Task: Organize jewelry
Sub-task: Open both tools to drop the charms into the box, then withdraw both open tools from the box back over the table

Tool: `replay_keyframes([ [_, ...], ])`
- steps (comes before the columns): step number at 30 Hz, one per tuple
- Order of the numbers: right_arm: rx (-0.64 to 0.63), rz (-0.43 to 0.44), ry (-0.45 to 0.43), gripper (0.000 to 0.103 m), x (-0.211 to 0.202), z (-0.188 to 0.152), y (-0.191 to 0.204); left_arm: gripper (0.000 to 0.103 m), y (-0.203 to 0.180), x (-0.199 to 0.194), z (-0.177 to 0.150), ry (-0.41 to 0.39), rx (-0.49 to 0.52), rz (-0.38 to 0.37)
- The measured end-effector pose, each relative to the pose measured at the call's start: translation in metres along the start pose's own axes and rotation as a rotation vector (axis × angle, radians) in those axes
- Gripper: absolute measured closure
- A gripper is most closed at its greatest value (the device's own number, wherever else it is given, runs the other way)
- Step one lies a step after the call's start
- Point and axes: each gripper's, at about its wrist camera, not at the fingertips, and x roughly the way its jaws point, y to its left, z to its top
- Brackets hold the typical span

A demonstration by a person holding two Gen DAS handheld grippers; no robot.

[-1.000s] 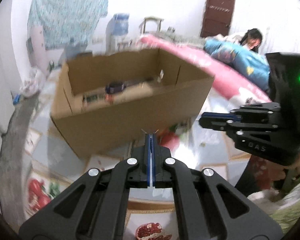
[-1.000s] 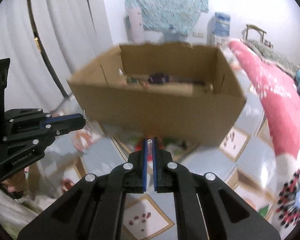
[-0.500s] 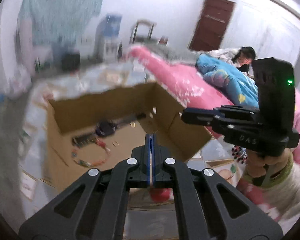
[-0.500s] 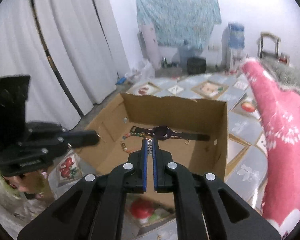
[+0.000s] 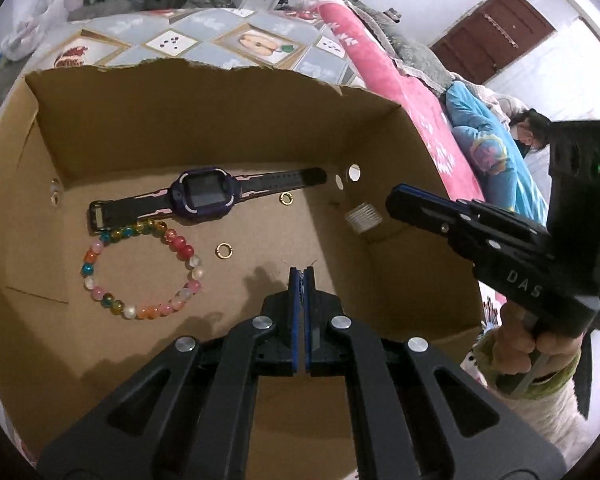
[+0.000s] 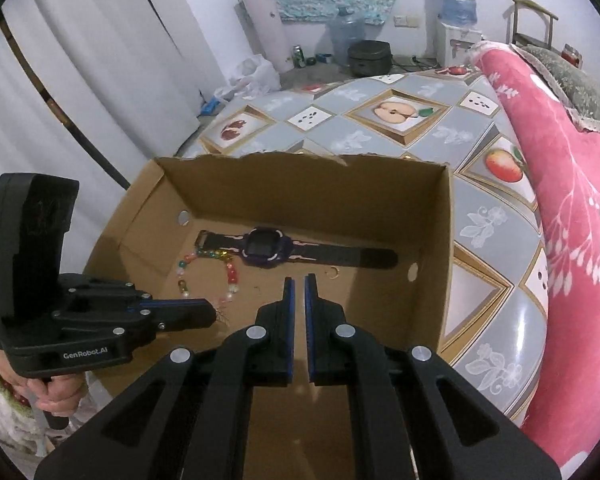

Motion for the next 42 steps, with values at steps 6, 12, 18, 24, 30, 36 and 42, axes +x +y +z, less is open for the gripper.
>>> replay_keyframes([
  [6,0.023,0.021,-0.034,0.097,-0.011,0.0,-0.008,0.102,-0.002,0.005,0.005,0.008,-0.009,0.004],
  [12,0.058,0.033,-0.095,0.096,-0.036,-0.001,-0.019,0.102,-0.009,0.01,0.015,0.004,-0.015,0.017],
  [18,0.081,0.046,-0.147,0.074,-0.064,-0.011,-0.028,0.081,-0.023,-0.009,0.012,-0.074,0.044,0.047],
  [24,0.105,0.078,-0.215,0.068,-0.097,-0.033,-0.033,0.051,-0.038,-0.062,-0.016,-0.207,0.165,0.097],
  [30,0.116,0.153,-0.295,0.067,-0.136,-0.079,-0.028,0.023,-0.032,-0.127,-0.068,-0.327,0.234,0.111],
  [36,0.131,0.125,-0.274,0.063,-0.139,-0.136,-0.019,0.014,-0.004,-0.161,-0.126,-0.379,0.199,0.203],
  [42,0.246,0.099,-0.105,0.063,-0.082,-0.193,-0.018,0.014,0.044,-0.143,-0.172,-0.308,0.073,0.366],
])
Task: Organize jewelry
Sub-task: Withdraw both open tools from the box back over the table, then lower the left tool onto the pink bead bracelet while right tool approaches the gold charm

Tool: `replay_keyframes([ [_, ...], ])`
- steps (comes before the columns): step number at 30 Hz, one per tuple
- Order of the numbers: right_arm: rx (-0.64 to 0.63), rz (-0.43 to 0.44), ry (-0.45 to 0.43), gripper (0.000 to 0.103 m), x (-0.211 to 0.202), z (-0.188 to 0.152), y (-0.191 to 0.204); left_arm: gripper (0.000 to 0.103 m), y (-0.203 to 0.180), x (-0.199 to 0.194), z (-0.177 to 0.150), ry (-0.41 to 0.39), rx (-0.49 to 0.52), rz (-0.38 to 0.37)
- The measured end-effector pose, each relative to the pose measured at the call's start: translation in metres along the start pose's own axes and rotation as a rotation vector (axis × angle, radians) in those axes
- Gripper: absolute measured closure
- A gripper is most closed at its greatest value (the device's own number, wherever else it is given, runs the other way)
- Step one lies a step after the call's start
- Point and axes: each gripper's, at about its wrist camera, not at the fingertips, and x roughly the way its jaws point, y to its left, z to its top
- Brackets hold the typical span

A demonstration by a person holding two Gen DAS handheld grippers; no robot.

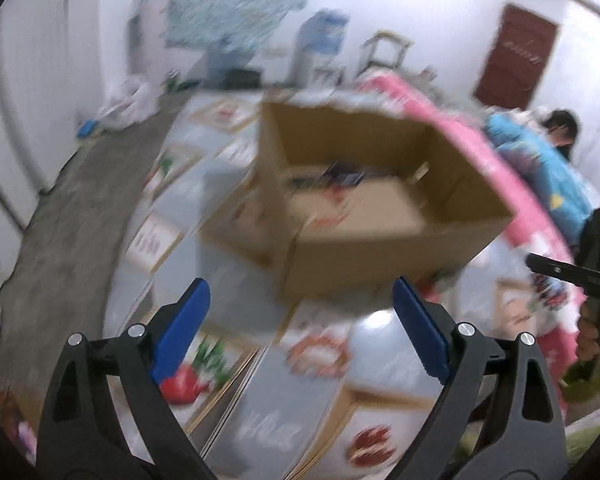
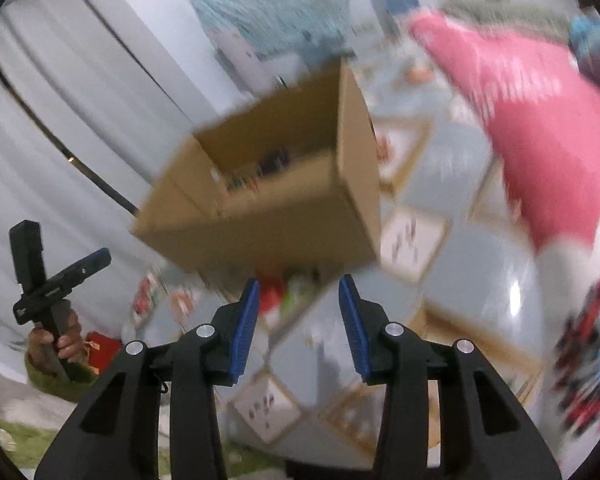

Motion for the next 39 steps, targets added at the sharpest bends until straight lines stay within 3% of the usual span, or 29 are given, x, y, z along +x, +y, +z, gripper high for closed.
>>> replay_keyframes([
  [6,-0.006,-0.101,0.12,0.063,0.049,-0.044,0.007,0.014,0.004,0.024,-0.044,0.102,0.031,0.103],
  [13,-0.079,-0.156,0.098,0.063,0.057,-0.054,0.022,0.014,-0.02,0.042,-0.078,0.125,0.118,0.106],
  [19,-0.095,-0.174,0.087,0.063,0.056,-0.051,0.025,0.014,-0.044,0.055,-0.085,0.122,0.197,0.112],
  [24,-0.109,-0.192,0.087,0.064,0.059,-0.051,0.027,0.014,-0.05,0.063,-0.089,0.137,0.201,0.093],
  [39,-0.242,-0.277,0.105,0.089,0.076,-0.046,0.042,0.012,-0.046,0.065,-0.09,0.109,0.176,0.077],
])
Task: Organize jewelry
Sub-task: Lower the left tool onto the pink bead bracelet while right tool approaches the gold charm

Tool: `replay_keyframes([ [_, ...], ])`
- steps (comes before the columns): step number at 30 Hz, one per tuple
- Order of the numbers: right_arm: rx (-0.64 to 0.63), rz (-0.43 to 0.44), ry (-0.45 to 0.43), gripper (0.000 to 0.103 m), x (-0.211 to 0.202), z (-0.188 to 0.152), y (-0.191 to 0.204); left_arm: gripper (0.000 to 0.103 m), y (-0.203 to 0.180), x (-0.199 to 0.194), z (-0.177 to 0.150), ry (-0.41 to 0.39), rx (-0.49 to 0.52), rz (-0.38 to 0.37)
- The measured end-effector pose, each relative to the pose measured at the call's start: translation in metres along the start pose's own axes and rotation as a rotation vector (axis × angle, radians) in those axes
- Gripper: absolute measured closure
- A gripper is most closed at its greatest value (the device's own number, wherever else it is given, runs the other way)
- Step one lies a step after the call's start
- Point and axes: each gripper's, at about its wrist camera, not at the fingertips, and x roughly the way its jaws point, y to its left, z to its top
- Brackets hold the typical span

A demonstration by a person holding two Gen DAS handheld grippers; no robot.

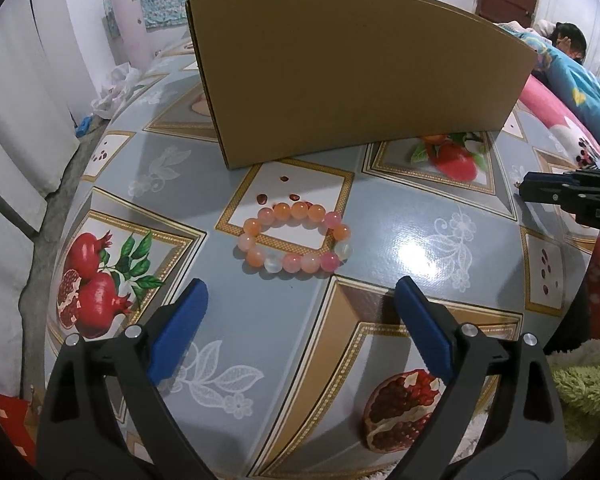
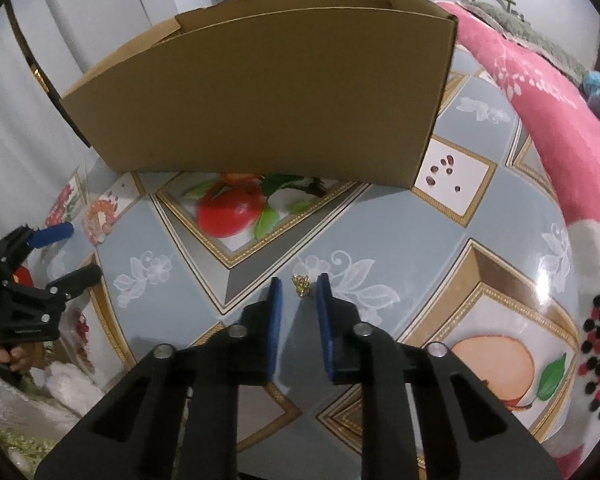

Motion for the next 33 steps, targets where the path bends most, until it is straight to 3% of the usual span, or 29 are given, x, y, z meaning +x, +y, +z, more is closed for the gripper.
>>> replay_keyframes([
  [2,-0.016,-0.011,0.002,0.097,0.001,0.001,0.002,0.011,0.0,0.0,0.0,-0.001,0.0,0.0],
  [14,0.063,0.125,-0.091,0.101,-0.023,0.015,0.0,0.01,-0.001,0.0,0.002,-0.008,-0.004,0.003],
  [21,0.149,0.288,-0.138,0.101,-0.034,0.024,-0.009,0.01,0.001,-0.006,0.002,-0.035,-0.023,0.02],
  [28,0.139,0.193,-0.046,0.1,-0.007,0.017,-0.006,0.01,0.0,-0.024,0.012,-0.128,-0.019,-0.026],
  [33,0.149,0.163,-0.011,0.098,0.0,0.008,-0.01,0.032,-0.007,-0.014,0.021,-0.098,0.012,-0.035],
])
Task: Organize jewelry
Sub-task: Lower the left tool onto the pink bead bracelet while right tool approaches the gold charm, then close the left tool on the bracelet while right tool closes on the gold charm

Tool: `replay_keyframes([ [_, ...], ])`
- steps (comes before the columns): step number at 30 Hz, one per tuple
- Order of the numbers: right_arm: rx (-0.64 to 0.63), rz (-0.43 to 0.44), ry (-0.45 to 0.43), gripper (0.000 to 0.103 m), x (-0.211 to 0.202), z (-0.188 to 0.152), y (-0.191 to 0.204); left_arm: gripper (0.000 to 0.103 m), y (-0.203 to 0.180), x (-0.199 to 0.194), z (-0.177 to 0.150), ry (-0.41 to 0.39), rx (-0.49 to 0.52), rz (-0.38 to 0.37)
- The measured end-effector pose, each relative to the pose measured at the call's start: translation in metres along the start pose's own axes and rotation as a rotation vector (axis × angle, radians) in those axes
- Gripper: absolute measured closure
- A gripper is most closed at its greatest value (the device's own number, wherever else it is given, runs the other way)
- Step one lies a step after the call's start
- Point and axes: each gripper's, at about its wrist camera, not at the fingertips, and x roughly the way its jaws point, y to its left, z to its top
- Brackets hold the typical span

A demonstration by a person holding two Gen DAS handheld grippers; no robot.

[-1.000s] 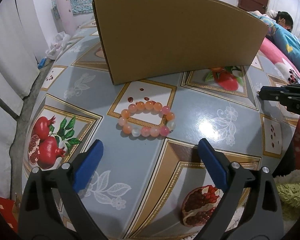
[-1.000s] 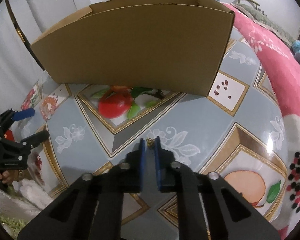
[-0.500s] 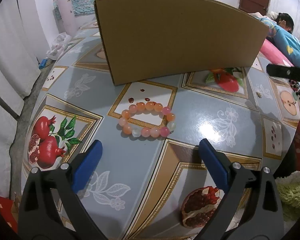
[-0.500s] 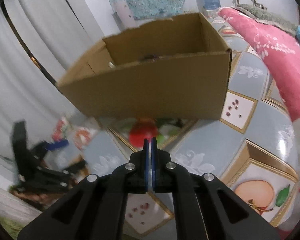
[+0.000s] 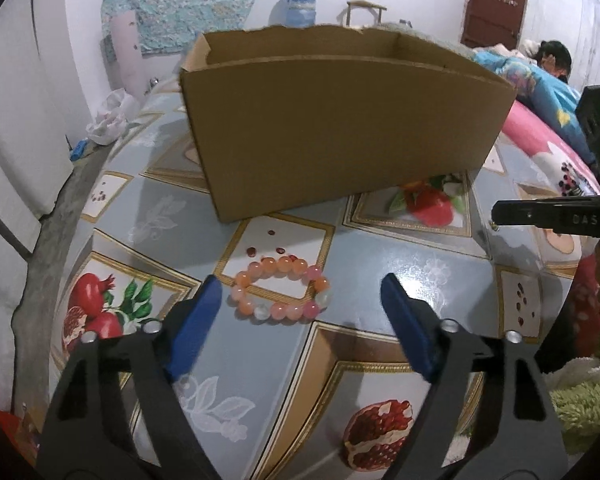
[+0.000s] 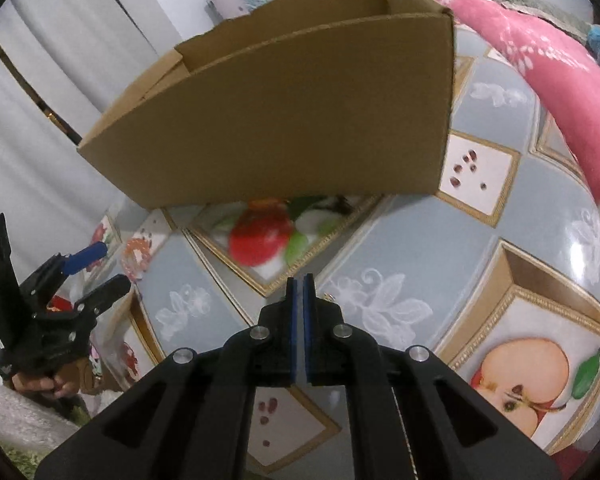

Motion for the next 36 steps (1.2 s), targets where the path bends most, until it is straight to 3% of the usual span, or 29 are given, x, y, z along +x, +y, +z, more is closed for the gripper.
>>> replay_keyframes([
  [4,0.026,0.004,-0.006,0.082,-0.003,-0.004,-0.009,0.047,-0.005,0.005,0.003,0.037,0.012,-0.017],
  [7,0.046,0.023,-0.02,0.079,-0.008,-0.005,-0.017,0.051,-0.008,0.01,0.004,0.056,0.028,-0.021],
  [11,0.075,0.035,-0.04,0.078,-0.014,-0.004,-0.027,0.059,-0.01,0.021,0.005,0.107,0.039,-0.009],
  [18,0.127,0.036,-0.076,0.078,-0.026,-0.004,-0.047,0.066,-0.011,0.025,0.009,0.117,0.033,0.008],
  [24,0.157,0.039,-0.082,0.078,-0.03,-0.007,-0.056,0.079,-0.009,0.028,0.013,0.126,0.019,0.023],
  [28,0.152,0.036,-0.075,0.078,-0.029,-0.01,-0.052,0.094,-0.01,0.03,0.014,0.125,0.014,0.033],
  [36,0.022,0.016,-0.017,0.078,-0.016,-0.014,-0.02,0.095,-0.004,0.029,0.013,0.111,-0.009,0.019],
])
